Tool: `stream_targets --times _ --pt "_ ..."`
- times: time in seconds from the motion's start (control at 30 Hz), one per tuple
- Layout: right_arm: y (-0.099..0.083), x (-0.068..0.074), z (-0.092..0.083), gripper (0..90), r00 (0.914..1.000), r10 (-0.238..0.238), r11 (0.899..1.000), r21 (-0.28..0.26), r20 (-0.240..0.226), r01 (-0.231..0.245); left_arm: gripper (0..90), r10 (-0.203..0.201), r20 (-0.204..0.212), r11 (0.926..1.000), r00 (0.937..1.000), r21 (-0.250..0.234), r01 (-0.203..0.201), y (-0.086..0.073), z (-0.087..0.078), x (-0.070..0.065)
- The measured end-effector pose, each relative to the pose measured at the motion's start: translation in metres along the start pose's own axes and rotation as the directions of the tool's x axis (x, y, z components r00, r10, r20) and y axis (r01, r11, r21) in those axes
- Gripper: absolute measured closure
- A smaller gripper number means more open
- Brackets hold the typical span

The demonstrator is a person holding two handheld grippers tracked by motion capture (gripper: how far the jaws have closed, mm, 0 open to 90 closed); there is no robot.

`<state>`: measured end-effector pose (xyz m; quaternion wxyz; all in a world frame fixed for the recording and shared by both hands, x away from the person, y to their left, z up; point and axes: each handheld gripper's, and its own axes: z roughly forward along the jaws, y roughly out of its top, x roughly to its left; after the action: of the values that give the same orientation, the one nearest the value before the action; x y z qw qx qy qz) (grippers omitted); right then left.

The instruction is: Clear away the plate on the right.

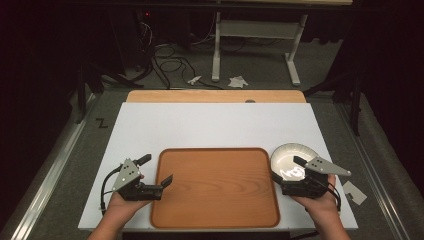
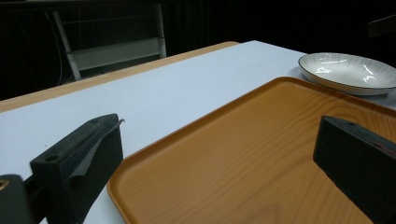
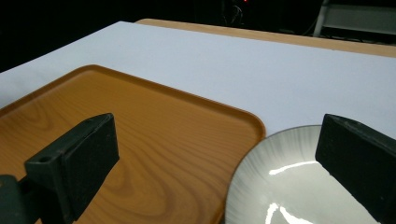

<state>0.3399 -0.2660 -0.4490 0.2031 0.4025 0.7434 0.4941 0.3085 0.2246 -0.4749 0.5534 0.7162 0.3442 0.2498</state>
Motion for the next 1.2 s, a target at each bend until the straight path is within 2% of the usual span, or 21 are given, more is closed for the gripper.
stream_targets --times 0.17,0.2,0.33,0.4,0.6,0.67,0.8,0.87,1.03,1.07,1.1,1.2 --pt "-0.001 -0.011 -0.004 0.0 0.9993 0.029 1.0 0.001 0.022 -0.029 2.3 -0.001 0.007 1.0 1.0 -0.001 0.001 0.0 0.0 0.0" --pt "-0.002 -0.017 -0.007 0.0 0.998 0.051 0.999 0.0 0.038 -0.051 2.3 0.001 0.009 1.0 1.0 -0.001 -0.001 0.0 0.0 -0.001" --pt "-0.004 -0.024 -0.01 0.0 0.9961 0.069 0.998 0.001 0.054 -0.069 2.3 0.0 0.009 1.0 1.0 -0.003 0.0 0.0 0.0 -0.001" --pt "-0.006 -0.032 -0.012 0.0 0.993 0.093 0.996 -0.002 0.073 -0.093 2.3 0.001 0.008 1.0 1.0 -0.003 -0.001 0.0 0.0 0.0" --pt "-0.009 -0.043 -0.015 0.0 0.9888 0.106 0.994 0.006 0.105 -0.107 2.4 0.006 0.007 1.0 1.0 -0.003 -0.006 0.0 0.0 -0.001" --pt "-0.01 -0.049 -0.017 0.0 0.9843 0.13 0.991 0.008 0.119 -0.132 2.4 0.01 0.008 1.0 0.9999 -0.001 -0.01 0.0 0.0 -0.001" --pt "-0.013 -0.055 -0.018 0.0 0.9807 0.129 0.991 0.012 0.147 -0.132 2.5 0.007 0.01 1.0 0.9999 -0.003 -0.007 0.0 0.0 -0.001" --pt "-0.016 -0.063 -0.02 0.0 0.9722 0.144 0.989 0.016 0.184 -0.15 2.5 0.008 0.011 1.0 0.9999 -0.004 -0.008 0.0 0.0 -0.001" --pt "-0.023 -0.076 -0.022 0.0 0.964 0.162 0.985 0.029 0.211 -0.172 2.6 0.008 0.012 1.0 0.9999 -0.004 -0.008 0.0 0.0 -0.001" --pt "-0.027 -0.081 -0.023 0.0 0.9577 0.177 0.981 0.035 0.227 -0.19 2.7 0.009 0.013 1.0 0.9999 -0.004 -0.009 0.0 0.0 -0.001" --pt "-0.027 -0.081 -0.023 0.0 0.9577 0.177 0.981 0.035 0.227 -0.19 2.7 0.009 0.015 1.0 0.9998 -0.003 -0.009 0.0 0.0 -0.001" --pt "-0.035 -0.093 -0.023 0.0 0.9455 0.213 0.971 0.056 0.247 -0.233 3.0 0.013 0.019 0.9999 0.9997 0.0 -0.013 0.0 0.001 -0.002"
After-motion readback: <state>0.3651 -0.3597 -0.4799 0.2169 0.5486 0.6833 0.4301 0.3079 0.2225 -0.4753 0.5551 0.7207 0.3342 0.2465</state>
